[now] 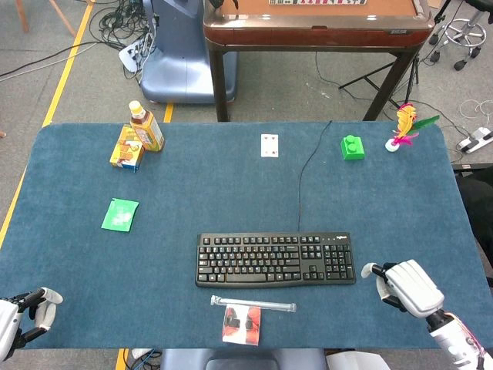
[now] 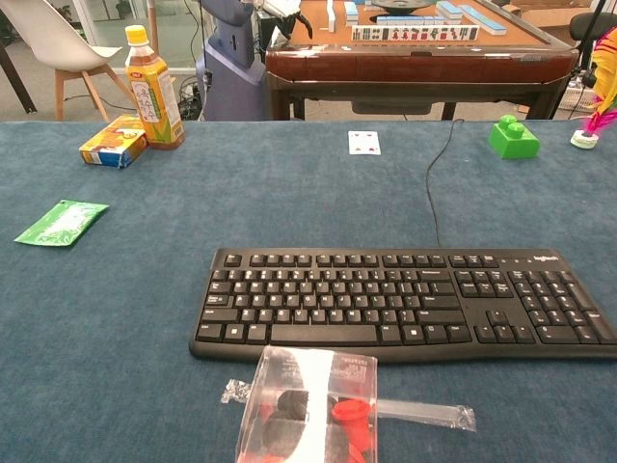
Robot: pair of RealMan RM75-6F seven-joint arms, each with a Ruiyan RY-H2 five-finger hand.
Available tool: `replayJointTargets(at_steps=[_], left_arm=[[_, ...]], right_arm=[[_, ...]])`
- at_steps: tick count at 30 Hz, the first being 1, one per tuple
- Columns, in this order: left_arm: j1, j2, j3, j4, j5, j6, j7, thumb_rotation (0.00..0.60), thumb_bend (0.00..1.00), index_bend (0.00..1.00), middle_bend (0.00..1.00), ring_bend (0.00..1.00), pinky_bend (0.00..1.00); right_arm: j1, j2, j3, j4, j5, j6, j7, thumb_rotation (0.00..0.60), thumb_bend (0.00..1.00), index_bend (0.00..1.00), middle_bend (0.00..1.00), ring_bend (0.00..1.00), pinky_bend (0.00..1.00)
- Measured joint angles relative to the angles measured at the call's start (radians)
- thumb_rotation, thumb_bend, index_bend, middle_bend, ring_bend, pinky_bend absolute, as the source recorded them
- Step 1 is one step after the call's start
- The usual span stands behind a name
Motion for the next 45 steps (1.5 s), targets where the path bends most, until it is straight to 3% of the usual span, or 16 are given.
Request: replayJointTargets(at_steps=[15, 23, 28, 37, 45], left_arm=[[0.007, 0.004, 0.000, 0.002, -0.011, -0.001, -0.009, 0.600, 0.45, 0.55, 0.82, 0.73, 1.00], [0.017, 0.009, 0.000, -0.012, -0.001, 0.015, 0.031, 0.600, 0.45, 0.55, 0.82, 0.73, 1.00], [0.018, 0.018, 0.000, -0.021, -0.006, 0.009, 0.033, 0.600, 0.45, 0.55, 0.82, 0.73, 1.00], [0.017, 0.029, -0.004, -0.026, -0.022, -0.004, 0.024, 0.600, 0.45, 0.56, 0.82, 0.73, 1.00], [0.017, 0.035, -0.009, -0.030, -0.037, -0.015, 0.015, 0.600, 0.45, 0.58, 0.82, 0.73, 1.00]], right_arm=[[0.040, -0.021, 0.020, -0.004, 0.035, -0.075, -0.015, 0.600, 0.90, 0.46, 0.69, 0.66, 1.00], [0.138, -0.066, 0.075, -0.033, 0.055, -0.178, -0.077, 0.600, 0.90, 0.46, 0.95, 0.93, 1.00], [0.195, -0.088, 0.109, -0.065, 0.082, -0.263, -0.144, 0.600, 0.96, 0.46, 1.00, 1.00, 1.00], [0.293, -0.136, 0.172, -0.120, 0.224, -0.424, -0.371, 0.600, 1.00, 0.46, 1.00, 1.00, 1.00], [0.381, -0.243, 0.216, -0.096, 0.416, -0.533, -0.541, 0.600, 1.00, 0.45, 1.00, 1.00, 1.00]])
